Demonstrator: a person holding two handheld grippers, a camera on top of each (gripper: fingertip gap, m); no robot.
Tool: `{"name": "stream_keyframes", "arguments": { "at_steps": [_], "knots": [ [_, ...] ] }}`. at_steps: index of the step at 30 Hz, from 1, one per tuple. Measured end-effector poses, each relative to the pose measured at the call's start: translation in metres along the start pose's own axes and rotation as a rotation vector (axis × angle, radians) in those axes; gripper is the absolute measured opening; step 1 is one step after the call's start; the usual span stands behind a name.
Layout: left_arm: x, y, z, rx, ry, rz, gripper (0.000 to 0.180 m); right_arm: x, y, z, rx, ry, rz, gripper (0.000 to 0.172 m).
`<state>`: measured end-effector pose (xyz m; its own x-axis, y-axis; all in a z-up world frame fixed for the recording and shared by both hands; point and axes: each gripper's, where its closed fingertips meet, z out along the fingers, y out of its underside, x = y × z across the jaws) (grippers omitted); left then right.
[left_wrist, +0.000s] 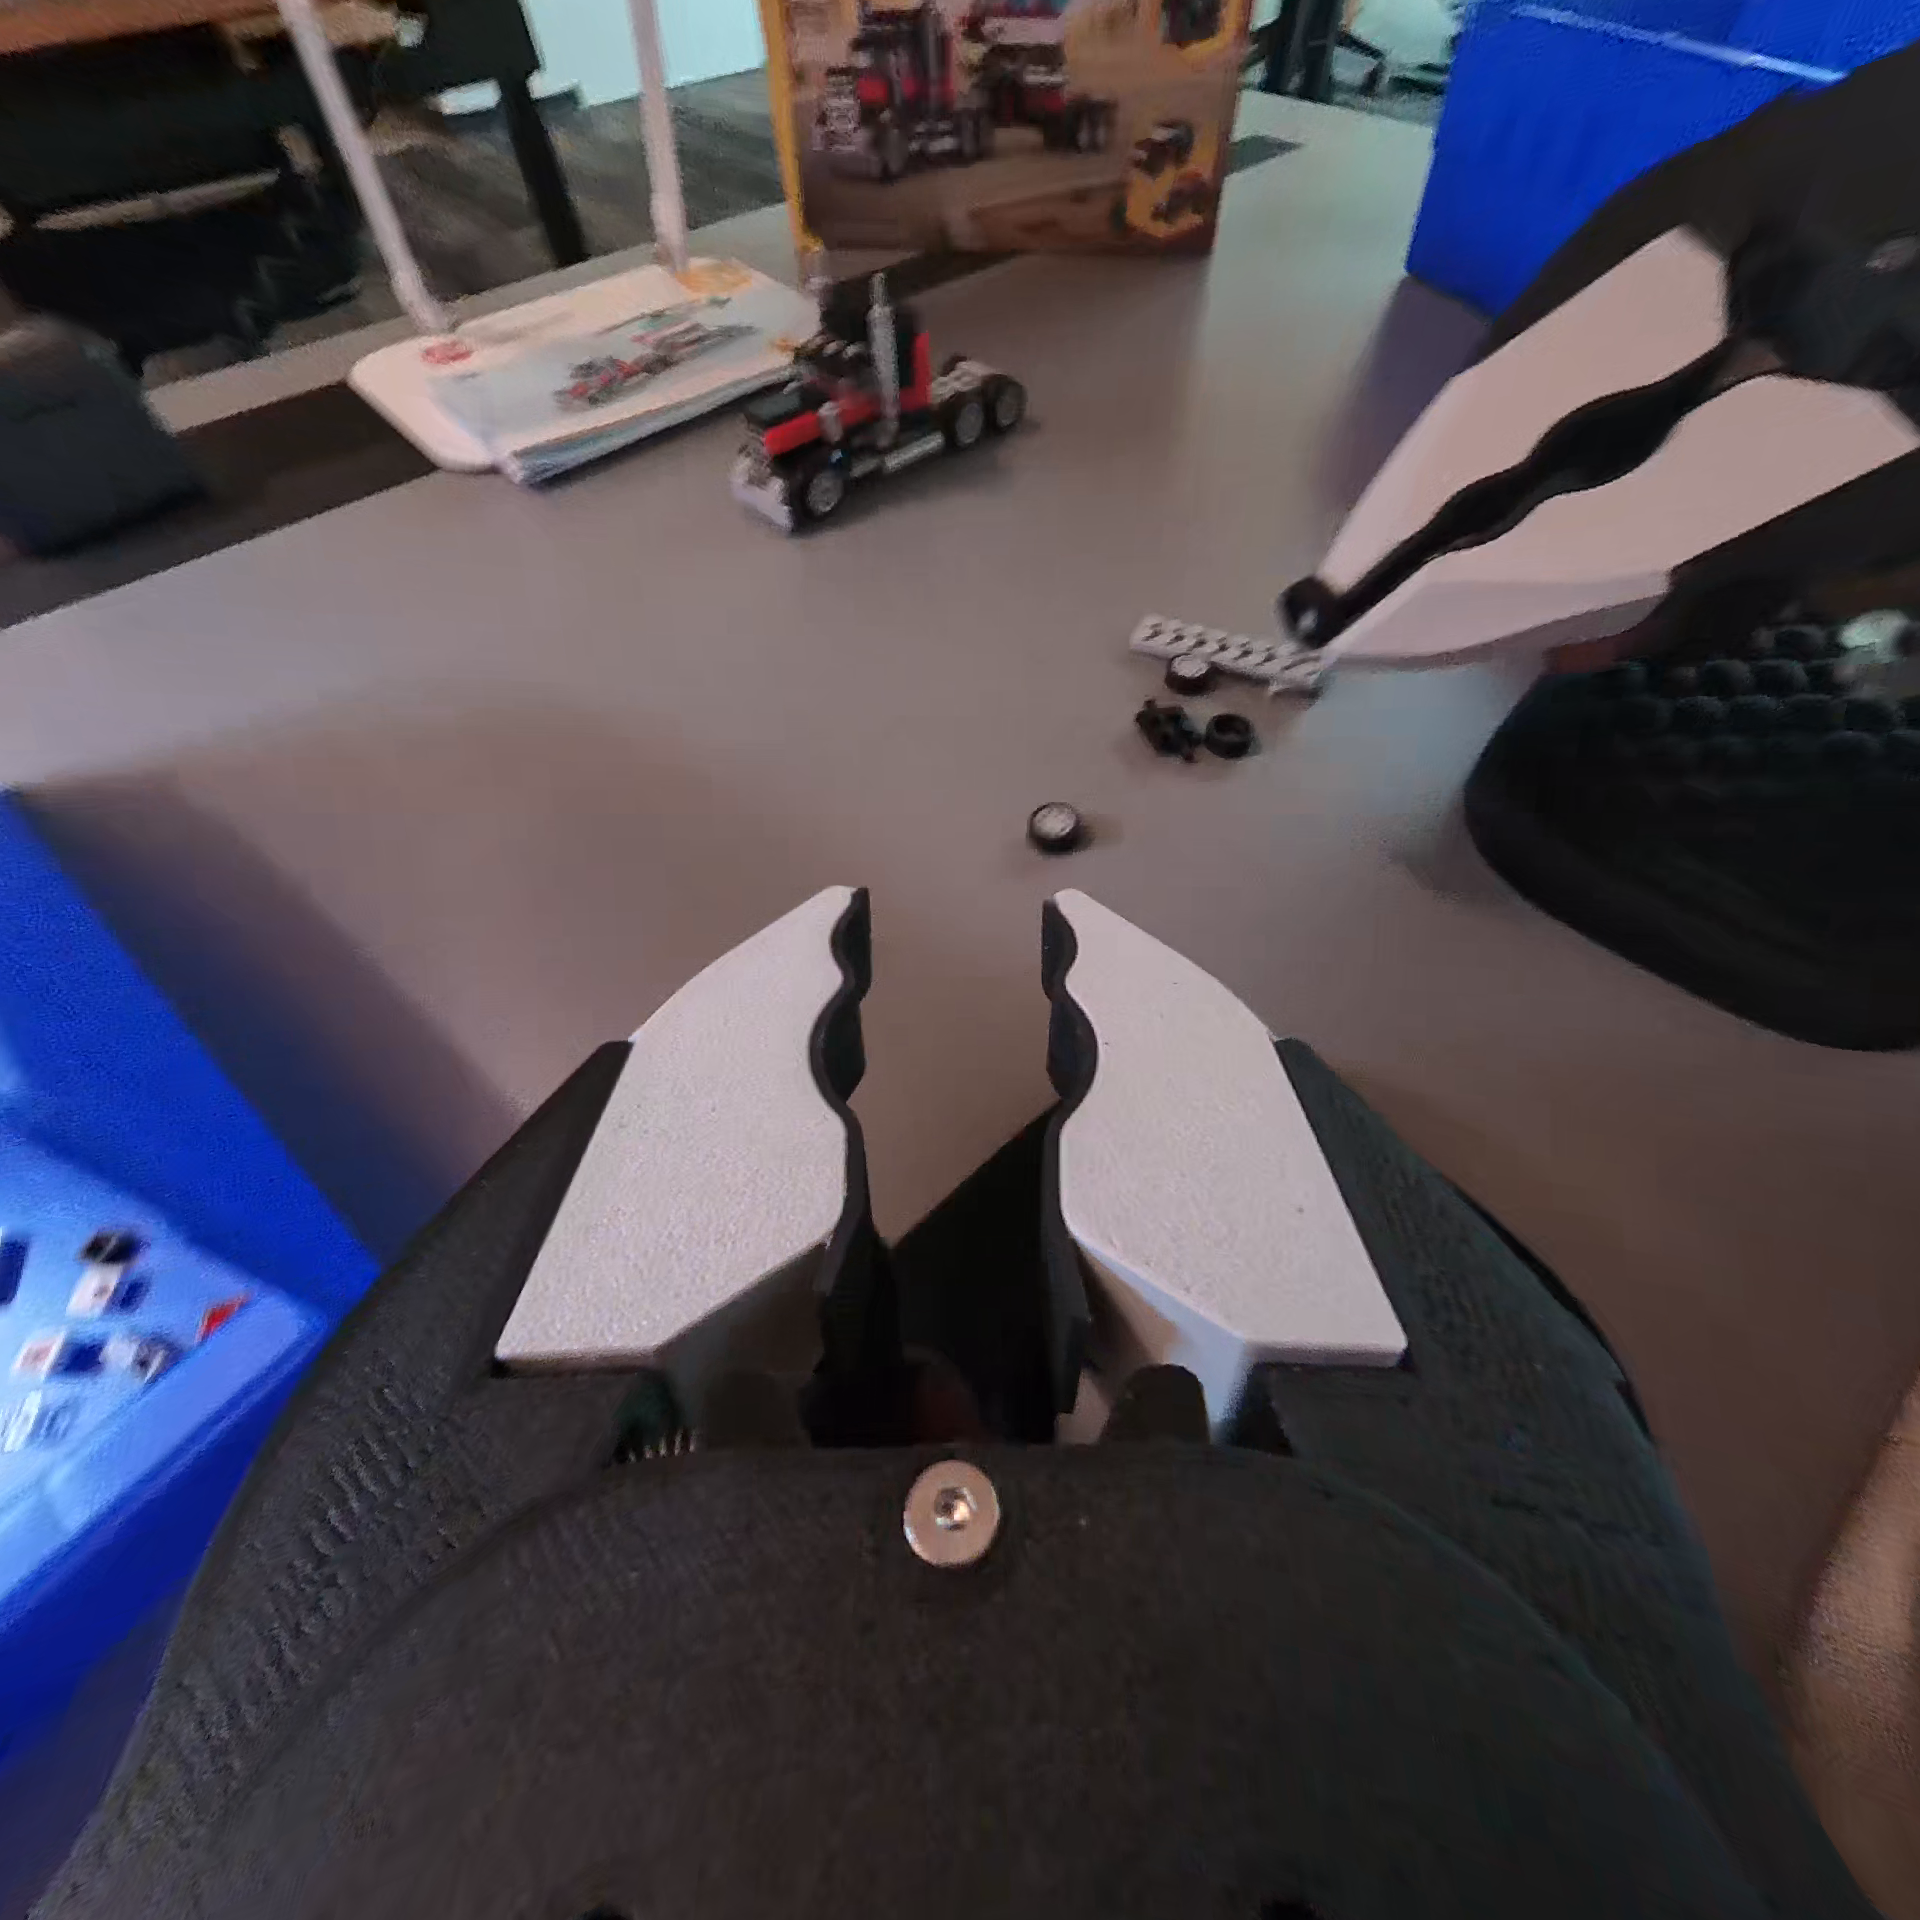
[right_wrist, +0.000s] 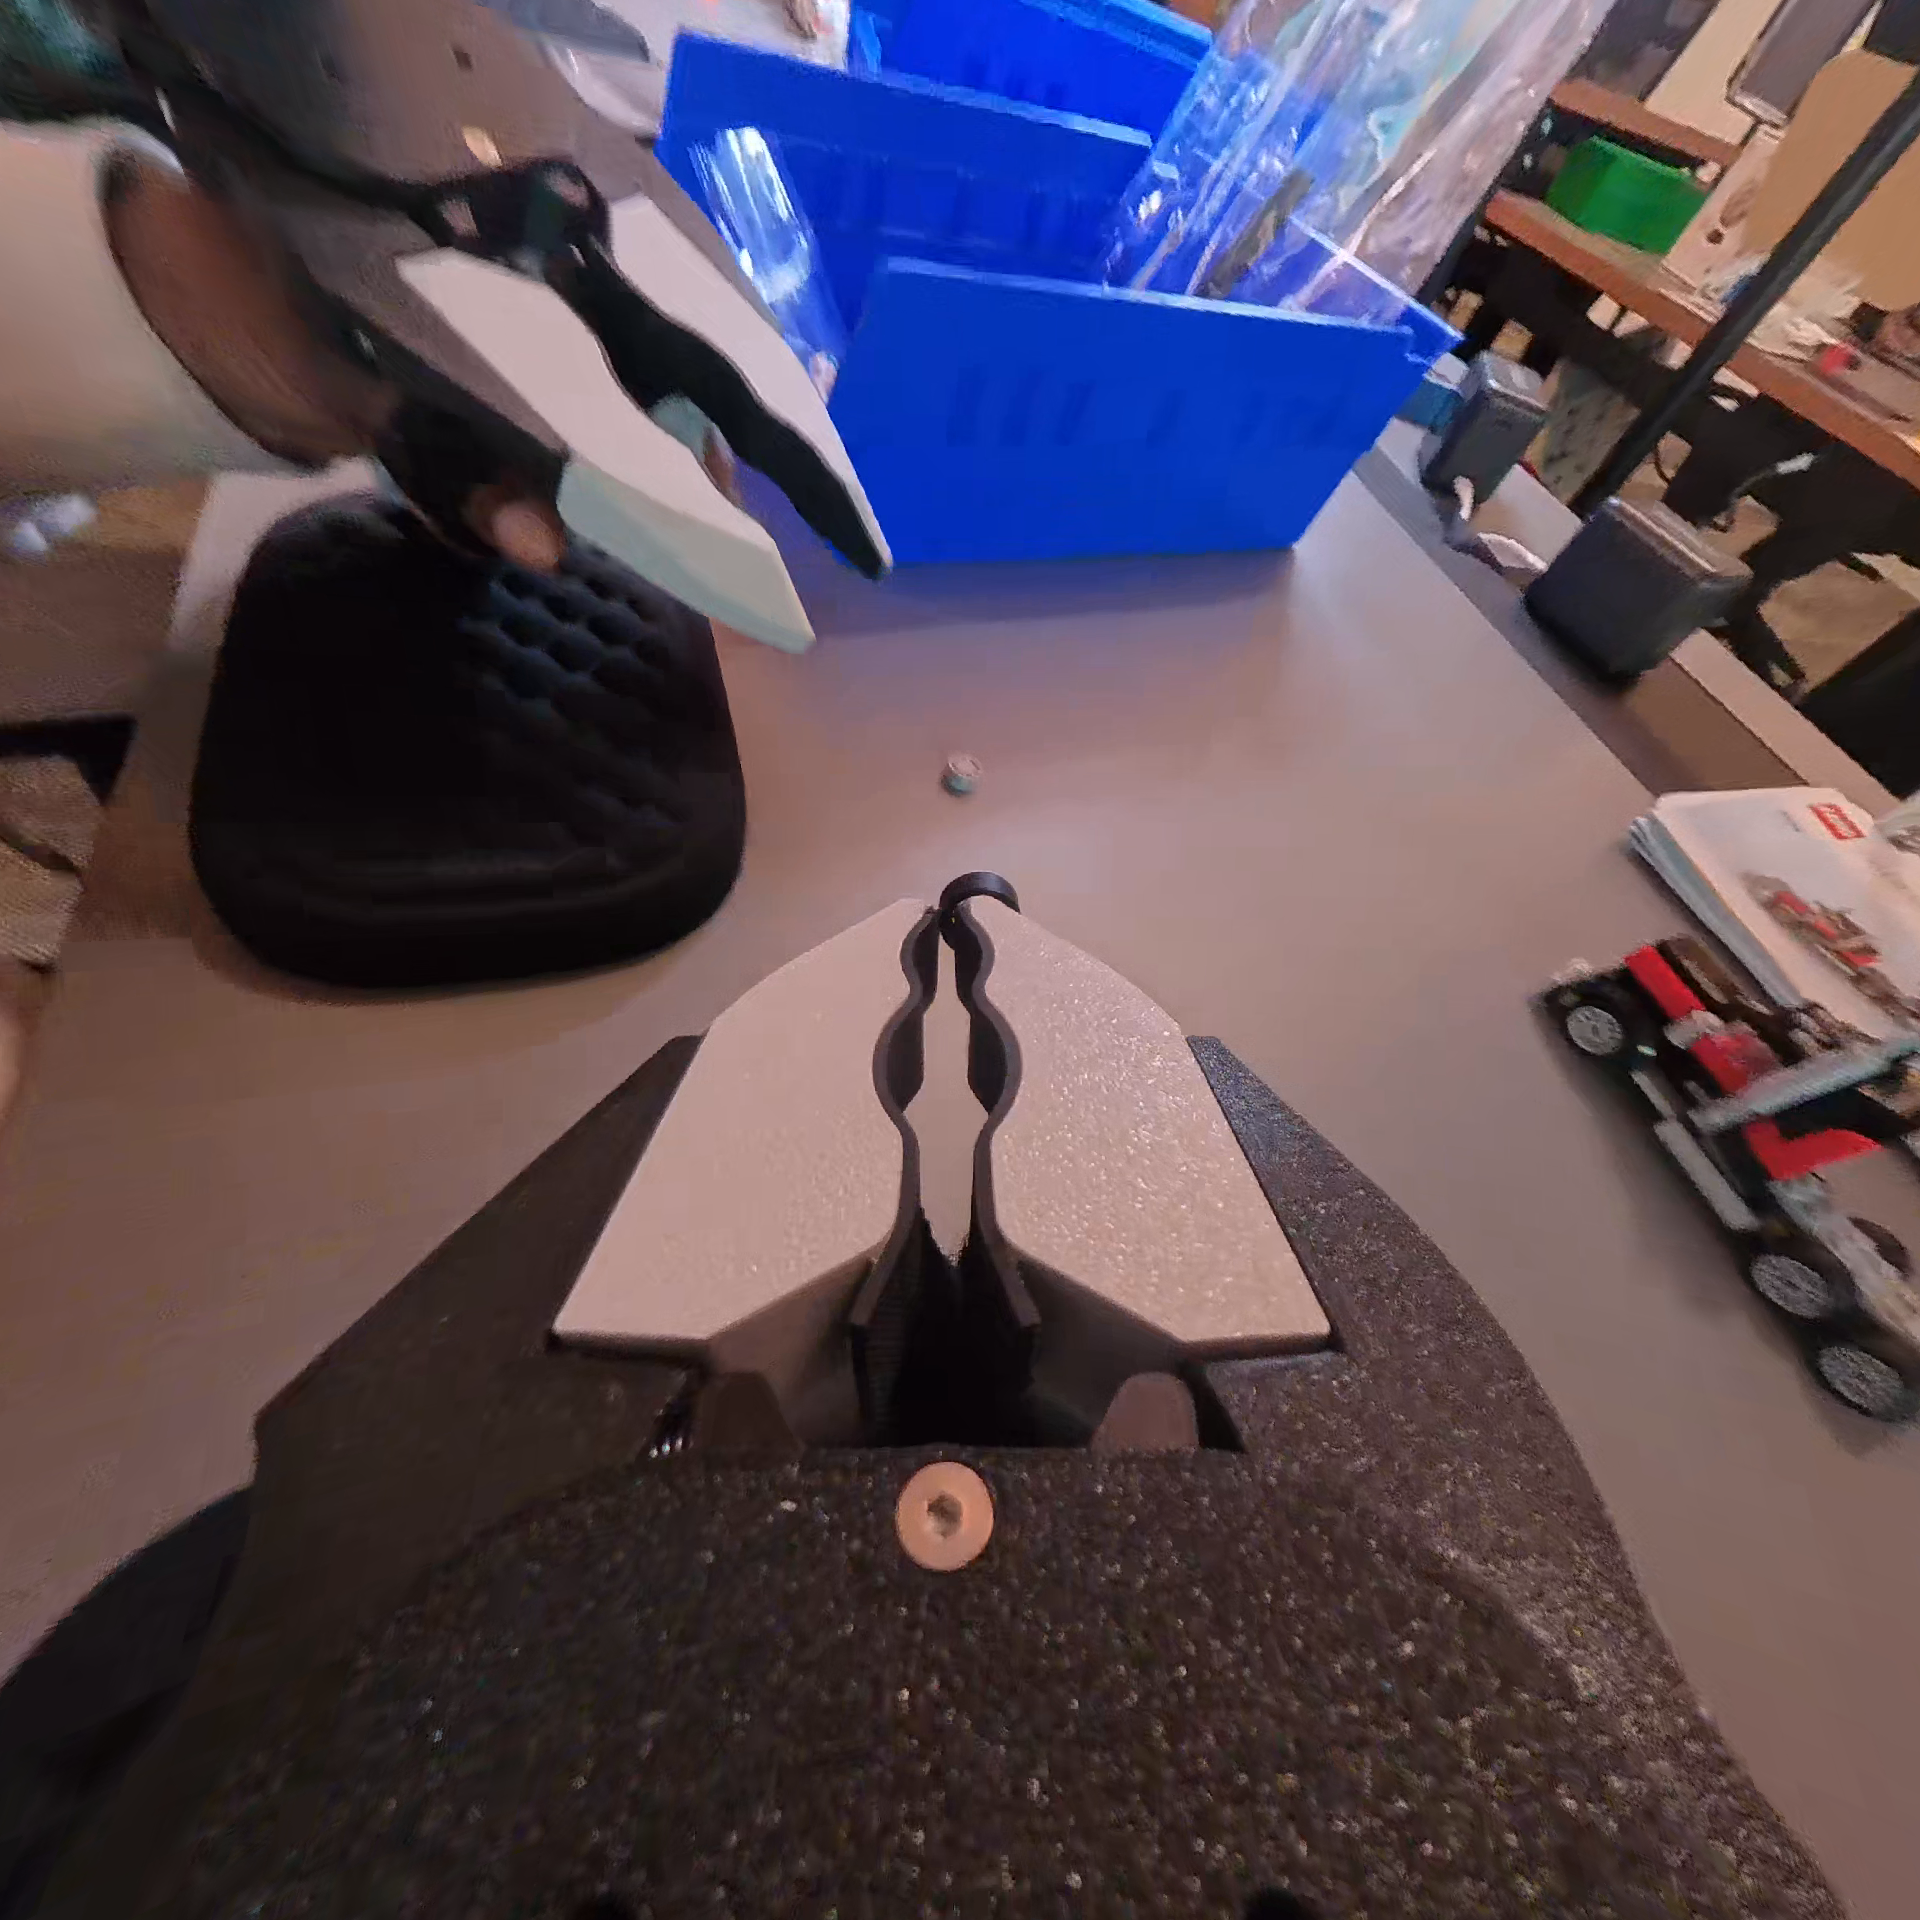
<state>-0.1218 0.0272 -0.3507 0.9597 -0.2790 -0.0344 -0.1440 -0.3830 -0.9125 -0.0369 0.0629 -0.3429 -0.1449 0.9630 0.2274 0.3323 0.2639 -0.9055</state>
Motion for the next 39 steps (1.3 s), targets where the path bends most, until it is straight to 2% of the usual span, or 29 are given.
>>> {"name": "stream_keyframes", "arguments": {
  "at_steps": [5,9,11,14,16,18,20,22,25,28,30,35,37,39],
  "knots": [
    [0.015,-0.033,0.005,0.172,0.062,0.091,0.028,-0.003,-0.019,0.018,0.134,-0.094,0.17,0.002],
    [-0.007,-0.053,-0.005,0.259,-0.046,0.183,0.029,0.008,-0.023,0.02,0.189,-0.098,0.284,0.002],
    [-0.039,-0.075,-0.026,0.299,-0.149,0.273,0.028,0.011,-0.025,0.017,0.213,-0.093,0.314,0.002],
    [-0.114,-0.12,-0.066,0.282,-0.337,0.418,0.03,0.011,-0.037,0.016,0.205,-0.165,0.337,0.002],
    [-0.165,-0.155,-0.082,0.233,-0.39,0.485,0.041,0.02,-0.055,0.019,0.184,-0.213,0.285,0.002],
    [-0.217,-0.184,-0.081,0.167,-0.385,0.517,0.048,0.034,-0.085,0.027,0.191,-0.263,0.222,0.002],
    [-0.272,-0.198,-0.063,0.067,-0.377,0.592,0.05,0.047,-0.117,0.04,0.208,-0.314,0.158,0.002],
    [-0.313,-0.188,-0.037,-0.086,-0.313,0.646,0.05,0.063,-0.139,0.056,0.218,-0.313,0.102,0.002],
    [-0.349,-0.158,-0.009,-0.325,-0.29,0.656,0.048,0.072,-0.164,0.069,0.271,-0.329,0.105,0.002],
    [-0.369,-0.137,-0.007,-0.476,-0.369,0.704,0.01,0.066,-0.17,0.064,0.331,-0.34,0.127,0.002],
    [-0.361,-0.136,-0.009,-0.446,-0.375,0.735,0.001,0.063,-0.16,0.058,0.318,-0.333,0.141,0.002],
    [-0.334,-0.143,-0.03,-0.33,-0.421,0.853,0.0,0.061,-0.132,0.027,0.284,-0.287,0.184,0.002],
    [-0.341,-0.152,-0.045,-0.336,-0.518,0.921,0.0,0.061,-0.125,0.011,0.294,-0.256,0.21,0.002],
    [-0.346,-0.174,-0.063,-0.287,-0.61,0.951,0.0,0.062,-0.12,-0.007,0.315,-0.221,0.229,0.002]
  ]
}}
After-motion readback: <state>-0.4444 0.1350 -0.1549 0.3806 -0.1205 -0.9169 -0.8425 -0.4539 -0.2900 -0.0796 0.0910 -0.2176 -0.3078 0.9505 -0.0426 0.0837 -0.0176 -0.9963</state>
